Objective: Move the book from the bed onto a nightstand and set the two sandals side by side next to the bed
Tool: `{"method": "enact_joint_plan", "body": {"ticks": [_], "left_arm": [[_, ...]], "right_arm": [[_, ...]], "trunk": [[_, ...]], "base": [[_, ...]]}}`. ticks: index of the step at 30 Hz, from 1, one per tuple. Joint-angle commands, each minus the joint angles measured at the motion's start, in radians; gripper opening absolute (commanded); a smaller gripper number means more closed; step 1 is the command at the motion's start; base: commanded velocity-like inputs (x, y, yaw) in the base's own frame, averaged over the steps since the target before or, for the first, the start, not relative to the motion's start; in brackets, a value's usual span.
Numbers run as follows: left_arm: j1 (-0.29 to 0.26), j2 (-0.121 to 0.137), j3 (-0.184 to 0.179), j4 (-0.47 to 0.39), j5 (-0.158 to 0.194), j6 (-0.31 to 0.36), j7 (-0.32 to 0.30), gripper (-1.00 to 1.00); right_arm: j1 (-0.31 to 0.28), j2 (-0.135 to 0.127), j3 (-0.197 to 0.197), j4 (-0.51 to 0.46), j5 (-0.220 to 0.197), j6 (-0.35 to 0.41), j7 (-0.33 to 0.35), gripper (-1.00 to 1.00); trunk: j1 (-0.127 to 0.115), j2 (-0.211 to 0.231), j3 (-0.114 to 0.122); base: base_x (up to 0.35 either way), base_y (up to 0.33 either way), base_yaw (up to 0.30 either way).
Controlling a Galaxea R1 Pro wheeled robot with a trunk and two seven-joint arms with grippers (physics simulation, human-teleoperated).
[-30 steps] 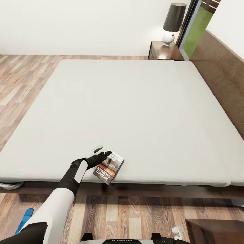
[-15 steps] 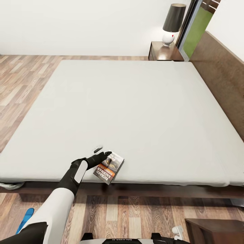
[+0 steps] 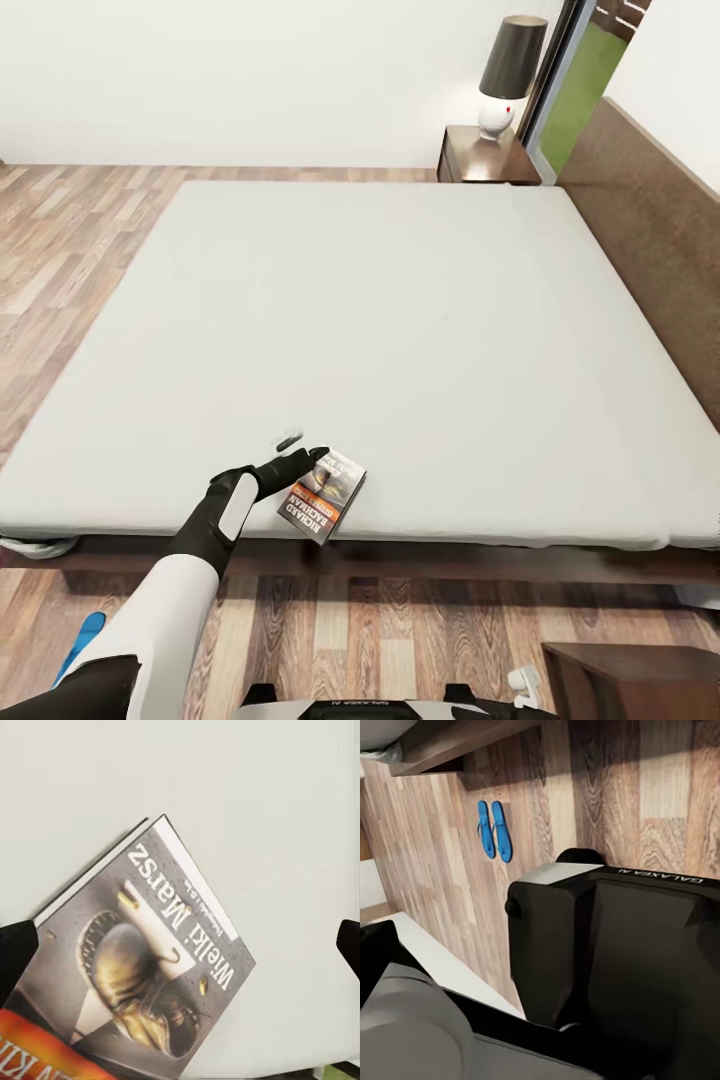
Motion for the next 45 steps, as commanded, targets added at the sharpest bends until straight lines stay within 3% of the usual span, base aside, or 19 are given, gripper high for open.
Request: {"method": "enact_joint_plan", "body": {"ticks": [1,45], "left_arm": [[0.000,-0.001,0.006,-0.001,0.003,0.009,-0.003,1.00],[-0.001,0.000,0.008,-0.001,0.003,0.009,-0.003,1.00]], "right_arm": [[0.000,-0.001,0.005,-0.001,-0.010,0.009,0.000,1.00],[0.000,-0.001,0.007,-0.001,-0.010,0.009,0.000,1.00]], "trunk": [[-0.004,0.007,0.003],[-0.173,0.315,0.141]], "base": [[0.000,0.000,0.000],[0.000,0.000,0.000]]}}
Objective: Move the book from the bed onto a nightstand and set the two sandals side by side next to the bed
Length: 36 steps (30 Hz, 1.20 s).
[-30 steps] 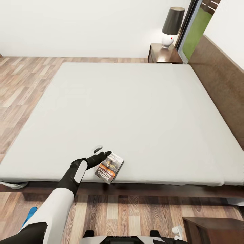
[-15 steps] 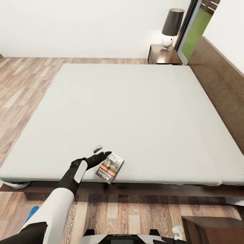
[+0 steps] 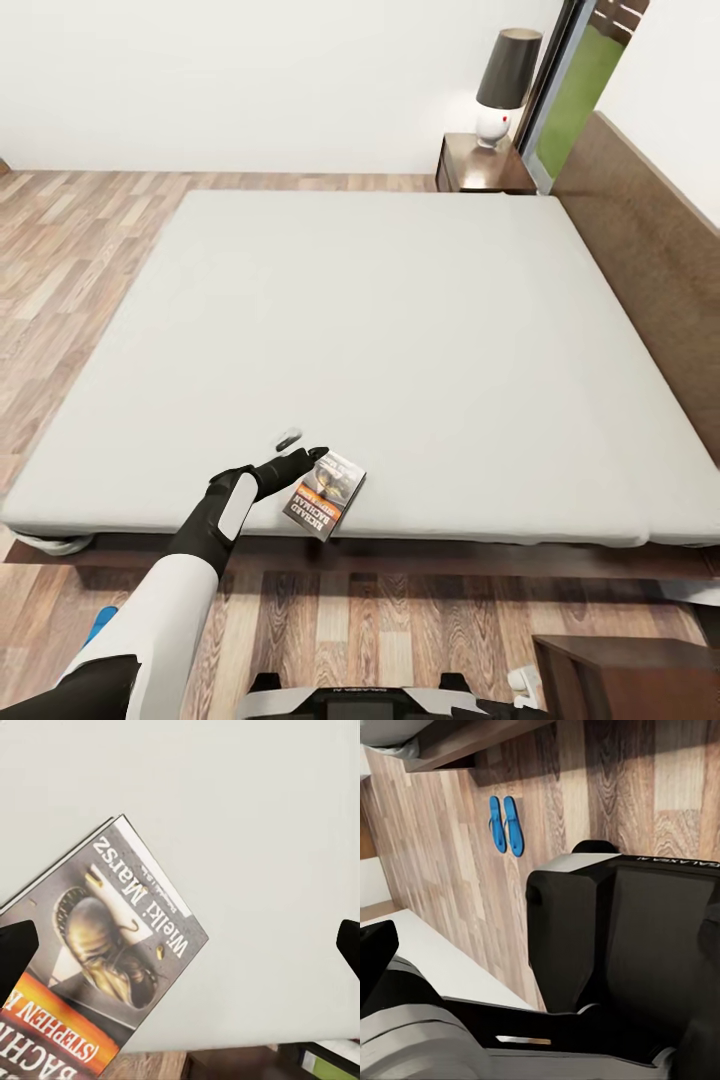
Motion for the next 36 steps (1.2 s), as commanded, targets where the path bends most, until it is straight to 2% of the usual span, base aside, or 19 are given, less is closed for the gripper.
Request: {"method": "enact_joint_plan", "body": {"ticks": [1,36], "left_arm": [[-0.001,-0.001,0.006,-0.001,0.003,0.009,-0.003,1.00],[0.000,-0.001,0.006,-0.001,0.003,0.009,-0.003,1.00]], "right_arm": [[0.000,-0.001,0.005,-0.001,-0.011,0.009,0.000,1.00],[0.000,-0.001,0.005,-0.001,-0.011,0.009,0.000,1.00]], "trunk": [[-0.004,0.007,0.003],[-0.138,0.252,0.112]], "base": [[0.000,0.000,0.000],[0.000,0.000,0.000]]}}
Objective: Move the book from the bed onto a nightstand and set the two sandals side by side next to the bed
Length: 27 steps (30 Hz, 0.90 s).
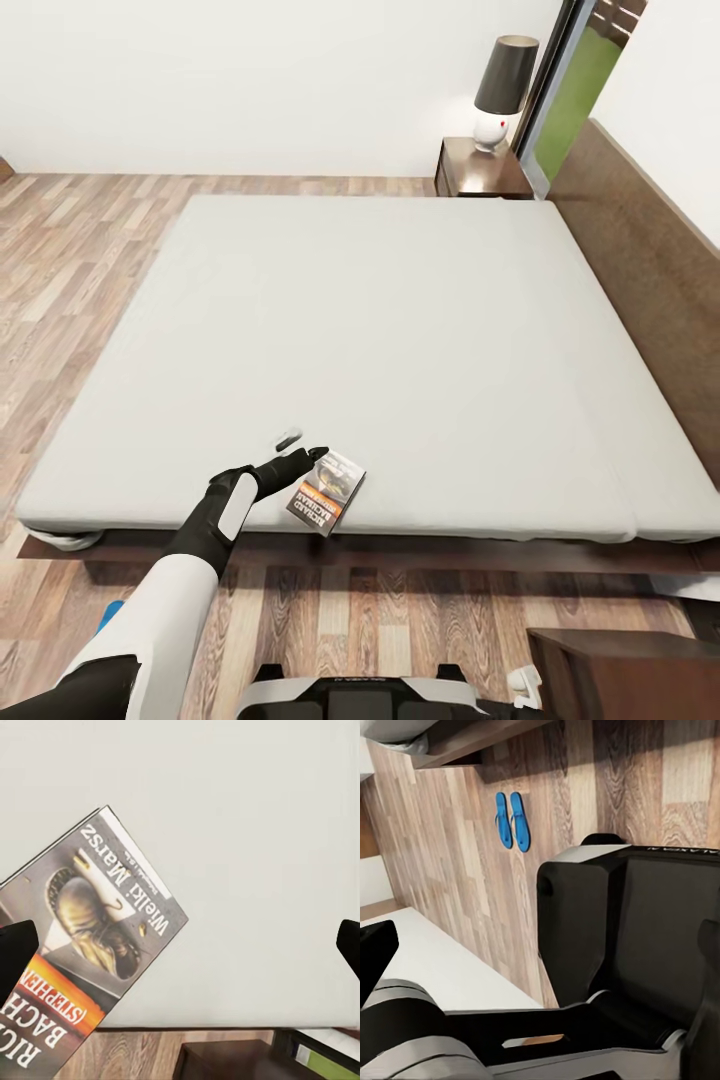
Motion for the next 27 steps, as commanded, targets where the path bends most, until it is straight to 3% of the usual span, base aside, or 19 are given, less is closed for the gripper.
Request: {"method": "enact_joint_plan", "body": {"ticks": [1,11,15,17,20,21,25,27], "left_arm": [[-0.001,-0.001,0.006,-0.001,0.003,0.009,-0.003,1.00],[-0.001,-0.001,0.006,-0.001,0.004,0.011,-0.006,1.00],[-0.001,0.000,0.006,-0.001,0.005,0.012,-0.074,1.00],[-0.001,0.004,0.006,-0.001,0.004,0.025,-0.181,1.00],[0.000,0.012,0.005,-0.001,0.004,0.061,-0.292,1.00],[0.000,0.013,0.002,-0.001,0.002,0.082,-0.366,1.00],[0.004,0.014,-0.007,0.000,-0.002,0.096,-0.439,1.00],[0.024,0.015,-0.028,0.006,-0.004,0.098,-0.465,1.00]], "right_arm": [[0.000,-0.001,0.005,-0.001,-0.011,0.009,0.000,1.00],[0.000,-0.001,0.006,-0.001,-0.011,0.009,0.000,1.00],[0.000,-0.001,0.006,-0.001,-0.011,0.009,0.000,1.00],[0.000,-0.001,0.006,-0.001,-0.011,0.009,0.000,1.00],[0.000,-0.001,0.006,-0.001,-0.011,0.009,0.000,1.00],[0.000,-0.001,0.004,-0.001,-0.011,0.009,0.000,1.00],[0.000,-0.001,0.004,-0.001,-0.011,0.009,0.000,1.00],[0.000,-0.001,0.005,-0.001,-0.011,0.009,0.000,1.00]], "trunk": [[-0.004,0.006,0.002],[-0.042,0.076,0.034],[-0.057,0.104,0.046],[-0.065,0.118,0.052],[-0.076,0.139,0.062],[-0.080,0.146,0.065],[-0.092,0.167,0.074],[-0.092,0.167,0.074]], "base": [[0.000,0.000,0.000],[0.000,0.000,0.000],[0.000,0.000,0.000],[0.000,0.000,0.000],[0.000,0.000,0.000],[0.000,0.000,0.000],[0.000,0.000,0.000],[0.000,0.000,0.000]]}}
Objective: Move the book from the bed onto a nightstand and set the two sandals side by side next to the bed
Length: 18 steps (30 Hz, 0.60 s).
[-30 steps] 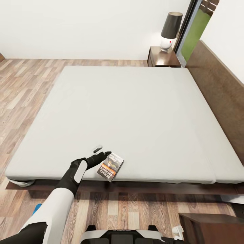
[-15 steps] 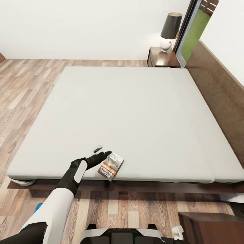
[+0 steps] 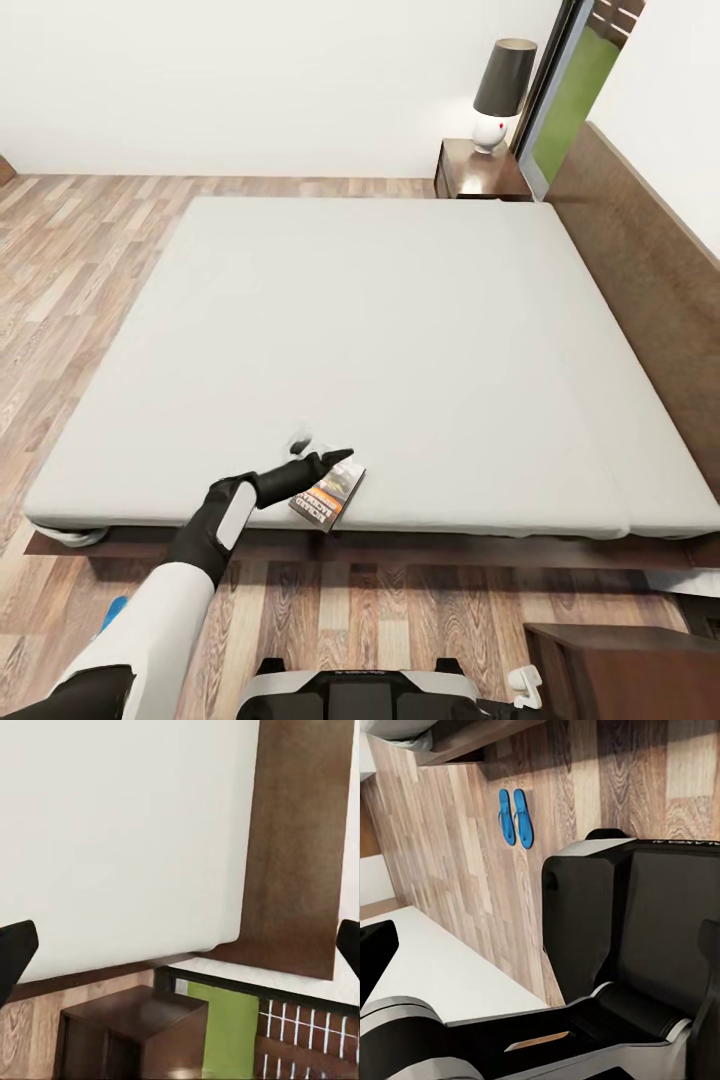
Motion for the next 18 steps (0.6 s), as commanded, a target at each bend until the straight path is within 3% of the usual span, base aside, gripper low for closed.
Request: {"method": "enact_joint_plan", "body": {"ticks": [1,2,6,10,12,16,18], "left_arm": [[0.014,0.000,-0.016,0.003,0.002,0.008,-0.011,1.00],[0.020,0.000,-0.028,0.004,0.002,0.008,-0.015,1.00],[0.089,0.007,-0.143,0.007,0.001,0.009,-0.030,1.00],[0.151,0.050,-0.166,0.003,0.001,0.008,-0.034,1.00],[0.177,0.097,-0.169,0.006,0.002,0.006,-0.062,1.00],[0.251,0.226,-0.171,0.009,0.001,-0.006,-0.232,1.00],[0.290,0.289,-0.170,0.033,0.002,-0.045,-0.293,1.00]], "right_arm": [[0.000,-0.001,0.005,-0.001,-0.011,0.009,0.000,1.00],[0.000,-0.001,0.005,-0.001,-0.011,0.009,0.000,1.00],[0.000,-0.001,0.005,-0.001,-0.011,0.009,0.000,1.00],[0.000,-0.001,0.006,0.000,-0.011,0.009,0.000,1.00],[0.000,-0.001,0.006,-0.001,-0.011,0.009,0.000,1.00],[0.000,-0.001,0.006,-0.001,-0.011,0.009,0.002,1.00],[0.000,-0.001,0.006,-0.001,-0.011,0.010,0.004,1.00]], "trunk": [[0.001,-0.002,-0.001],[0.001,-0.002,-0.001],[0.001,-0.002,-0.001],[0.001,-0.002,-0.001],[0.001,-0.002,-0.001],[0.001,-0.002,-0.001],[0.001,-0.002,-0.001]], "base": [[0.000,0.000,0.000],[0.000,0.000,0.000],[0.000,0.000,0.000],[0.000,0.000,0.000],[0.000,0.000,0.000],[0.000,0.000,0.000],[0.000,0.000,0.000]]}}
